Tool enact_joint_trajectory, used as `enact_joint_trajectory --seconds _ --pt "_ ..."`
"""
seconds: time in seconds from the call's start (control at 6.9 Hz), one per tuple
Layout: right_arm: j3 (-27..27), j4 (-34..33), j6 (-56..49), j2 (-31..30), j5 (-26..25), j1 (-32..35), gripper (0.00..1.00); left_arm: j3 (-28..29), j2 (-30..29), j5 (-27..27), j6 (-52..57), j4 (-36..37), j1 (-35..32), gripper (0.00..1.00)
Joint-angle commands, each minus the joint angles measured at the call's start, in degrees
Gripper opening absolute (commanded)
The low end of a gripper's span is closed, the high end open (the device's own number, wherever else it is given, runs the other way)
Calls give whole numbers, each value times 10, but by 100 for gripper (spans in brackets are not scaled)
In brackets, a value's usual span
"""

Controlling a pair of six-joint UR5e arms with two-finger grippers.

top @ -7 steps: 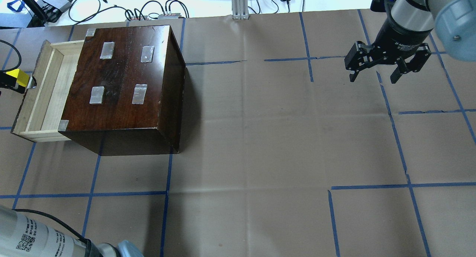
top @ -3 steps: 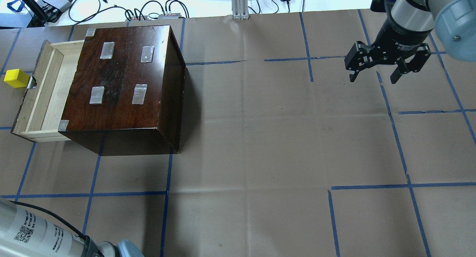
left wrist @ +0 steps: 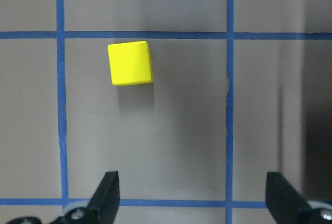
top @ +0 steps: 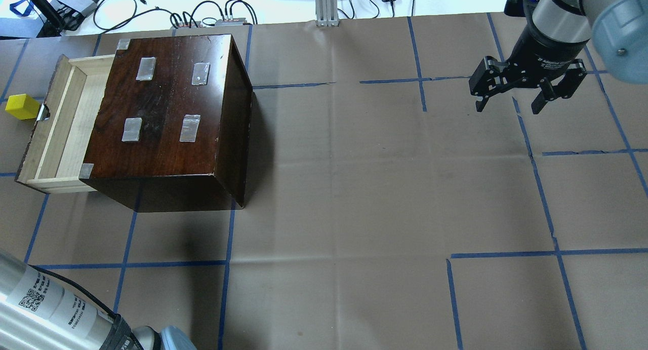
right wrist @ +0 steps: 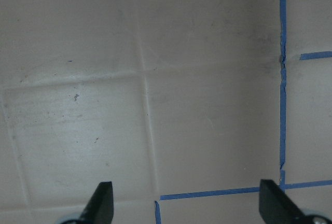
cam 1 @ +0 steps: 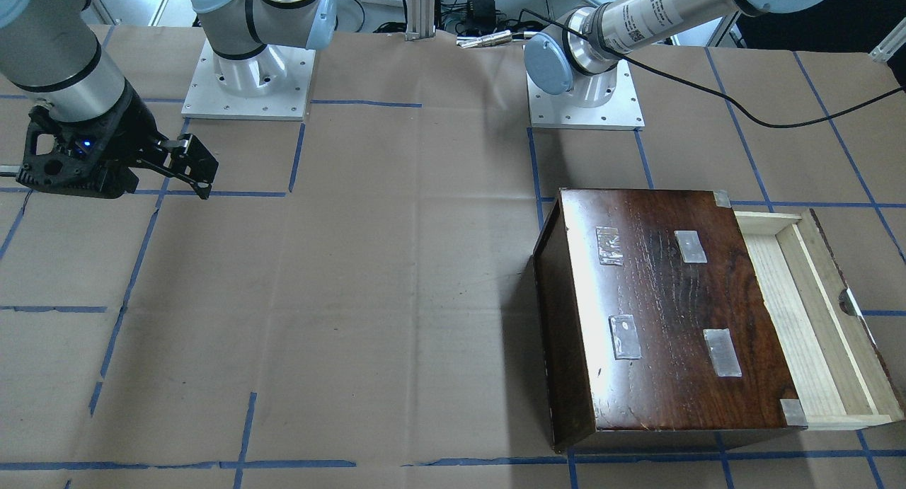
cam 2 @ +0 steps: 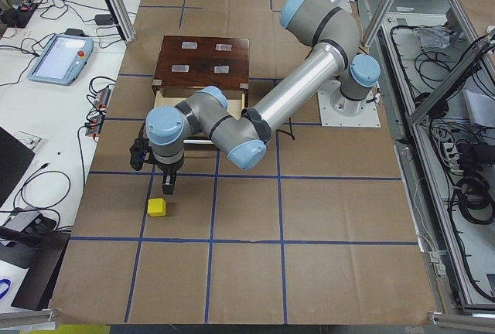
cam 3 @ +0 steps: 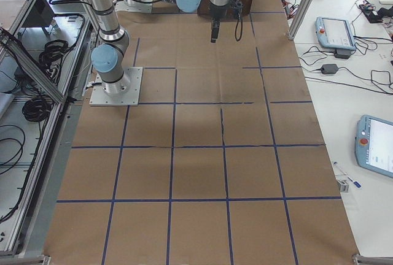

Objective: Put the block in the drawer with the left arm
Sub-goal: 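Release the handle and move the left gripper above the yellow cube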

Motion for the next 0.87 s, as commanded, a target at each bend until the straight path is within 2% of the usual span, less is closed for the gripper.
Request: enact_joint_trajectory --seconds 0.0,0.72 --pt "0 -1 0 0 0 0 100 71 -58 11 0 -4 -1 100" --pt "0 -1 0 0 0 0 100 167 -146 13 -1 -5 -2 100"
